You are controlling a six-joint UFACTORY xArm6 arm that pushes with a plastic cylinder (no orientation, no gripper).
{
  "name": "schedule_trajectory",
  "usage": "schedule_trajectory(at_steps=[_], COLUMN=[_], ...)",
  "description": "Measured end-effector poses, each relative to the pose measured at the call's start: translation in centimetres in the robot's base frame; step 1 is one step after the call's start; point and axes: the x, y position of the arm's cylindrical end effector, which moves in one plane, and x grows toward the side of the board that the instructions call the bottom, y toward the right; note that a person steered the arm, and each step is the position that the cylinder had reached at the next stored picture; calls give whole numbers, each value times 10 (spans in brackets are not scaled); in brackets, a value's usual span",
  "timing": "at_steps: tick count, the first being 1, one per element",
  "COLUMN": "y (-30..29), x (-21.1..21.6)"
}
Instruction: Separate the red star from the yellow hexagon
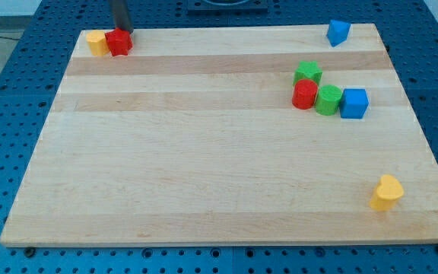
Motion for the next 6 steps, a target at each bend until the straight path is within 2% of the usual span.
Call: schedule_trajectory(at_steps=[2, 4, 6], y=[-12, 4, 48], x=[13, 68, 131])
